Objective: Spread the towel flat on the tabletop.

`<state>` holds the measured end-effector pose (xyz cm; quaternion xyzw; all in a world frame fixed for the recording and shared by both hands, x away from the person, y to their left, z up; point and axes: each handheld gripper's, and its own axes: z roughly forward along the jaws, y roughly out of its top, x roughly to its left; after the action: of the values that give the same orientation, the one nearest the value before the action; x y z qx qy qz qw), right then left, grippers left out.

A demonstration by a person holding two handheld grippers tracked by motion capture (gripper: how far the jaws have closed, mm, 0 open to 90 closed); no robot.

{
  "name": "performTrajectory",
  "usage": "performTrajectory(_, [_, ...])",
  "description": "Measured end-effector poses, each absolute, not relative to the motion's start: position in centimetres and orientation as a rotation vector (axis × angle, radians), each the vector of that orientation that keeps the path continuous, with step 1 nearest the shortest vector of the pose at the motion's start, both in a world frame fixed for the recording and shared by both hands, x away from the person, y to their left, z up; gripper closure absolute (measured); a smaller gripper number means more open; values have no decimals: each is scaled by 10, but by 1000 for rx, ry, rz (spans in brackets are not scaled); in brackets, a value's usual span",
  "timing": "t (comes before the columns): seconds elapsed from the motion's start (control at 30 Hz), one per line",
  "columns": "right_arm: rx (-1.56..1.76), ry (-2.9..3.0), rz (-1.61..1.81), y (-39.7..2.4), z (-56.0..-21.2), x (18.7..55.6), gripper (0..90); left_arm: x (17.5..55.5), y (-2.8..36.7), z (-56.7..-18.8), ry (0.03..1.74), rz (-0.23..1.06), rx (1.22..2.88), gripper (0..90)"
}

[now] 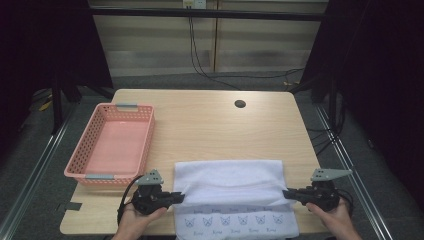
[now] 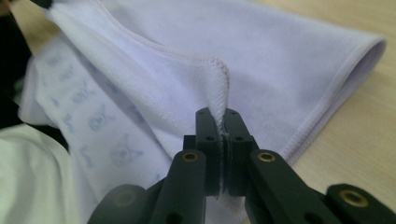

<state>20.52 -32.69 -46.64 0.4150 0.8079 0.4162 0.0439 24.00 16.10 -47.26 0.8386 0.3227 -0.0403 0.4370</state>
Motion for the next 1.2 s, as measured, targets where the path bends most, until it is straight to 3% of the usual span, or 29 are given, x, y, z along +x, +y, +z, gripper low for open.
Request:
performTrajectory(0.47, [1317,2628,1083,-316,-491,217,879,246,149,-494,816,-130,2209,860])
performTrajectory(1.2, [1356,2529,1073,-316,-494,259,881,317,135,-495,904,-29,2202,867])
